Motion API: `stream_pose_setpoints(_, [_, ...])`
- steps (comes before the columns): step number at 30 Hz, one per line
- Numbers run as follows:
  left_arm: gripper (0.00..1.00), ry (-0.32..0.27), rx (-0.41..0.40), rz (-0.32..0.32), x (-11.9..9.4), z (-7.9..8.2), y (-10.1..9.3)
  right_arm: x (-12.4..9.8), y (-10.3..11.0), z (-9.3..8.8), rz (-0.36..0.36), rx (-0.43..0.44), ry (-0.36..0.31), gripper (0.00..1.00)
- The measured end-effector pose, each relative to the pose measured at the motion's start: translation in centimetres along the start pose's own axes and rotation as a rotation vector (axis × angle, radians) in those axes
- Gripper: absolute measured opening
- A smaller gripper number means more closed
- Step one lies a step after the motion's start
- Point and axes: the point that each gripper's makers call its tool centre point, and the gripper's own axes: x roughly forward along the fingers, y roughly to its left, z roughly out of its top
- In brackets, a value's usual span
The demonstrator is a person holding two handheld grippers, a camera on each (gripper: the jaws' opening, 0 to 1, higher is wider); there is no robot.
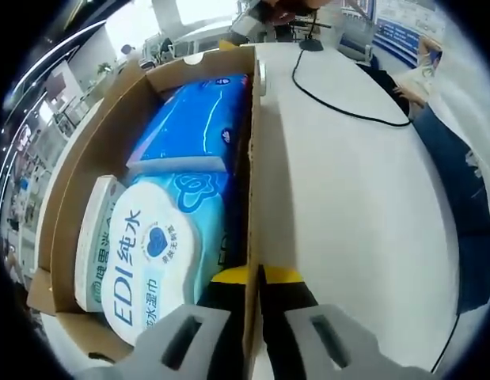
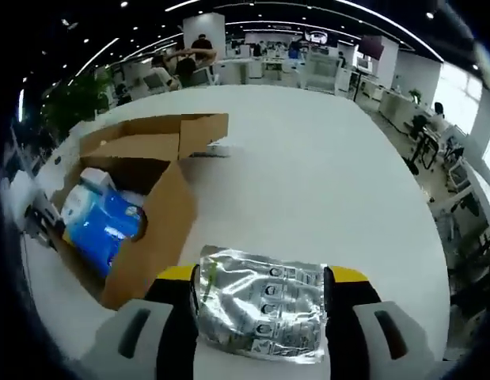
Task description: Operate the shoe box by opening the lid, removing the specified soft item, and placing it in the target area until the item is outside and the box remains undamaged.
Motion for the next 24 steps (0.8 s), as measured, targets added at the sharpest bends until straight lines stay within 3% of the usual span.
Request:
stream_pose_setpoints(3, [0.01,-0.002,0.001,0.002,0.0,0.0,0.0,-1.5,0.6,2.8,0.059,-0.109,-0.023,0.67])
stream_pose_setpoints(6, [0.01,-0.004,0.006,0.001,0.0,0.0,0.0,-3.0,1.7,5.9,0.112,-0.277,-0.037,0.67])
stream_pose_setpoints(8, [0.01,-0.008,0.009,-0.001,0.0,0.0,0.0,-3.4,2.3,6.7,0.128,-0.338,-0.027,0.67])
stream_pose_setpoints(10, [0.01,-0.01,0.008,0.001,0.0,0.0,0.0,-4.1,4.2,8.5,0.19,-0.454,-0.037,0.67])
stream_pose_setpoints(13, [0.01,-0.011,0.006,0.003,0.0,-0.1,0.1,-4.4,6.1,9.1,0.257,-0.53,-0.024,0.67])
stream_pose_setpoints(15, [0.01,-0.013,0.009,0.005,0.0,-0.1,0.1,-4.5,8.7,9.1,0.343,-0.661,0.008,0.67])
stream_pose_setpoints(16, [0.01,-0.012,0.009,0.004,0.0,-0.1,0.1,-4.0,8.5,8.7,0.365,-0.698,0.023,0.67])
stream_pose_setpoints(18, [0.01,-0.012,0.009,0.002,0.0,-0.1,0.0,-3.6,10.0,8.3,0.403,-0.823,0.047,0.67])
stream_pose_setpoints(20, [0.01,-0.012,0.006,0.0,-0.1,-0.1,0.0,-3.4,10.9,8.2,0.427,-0.88,0.039,0.67])
stream_pose_setpoints(21, [0.01,-0.013,0.007,0.0,-0.1,-0.1,0.0,-3.3,11.9,7.9,0.451,-0.916,0.053,0.67])
stream_pose_setpoints(24, [0.01,-0.015,0.006,0.002,0.0,-0.2,0.0,-1.9,12.0,6.6,0.505,-0.93,0.116,0.67])
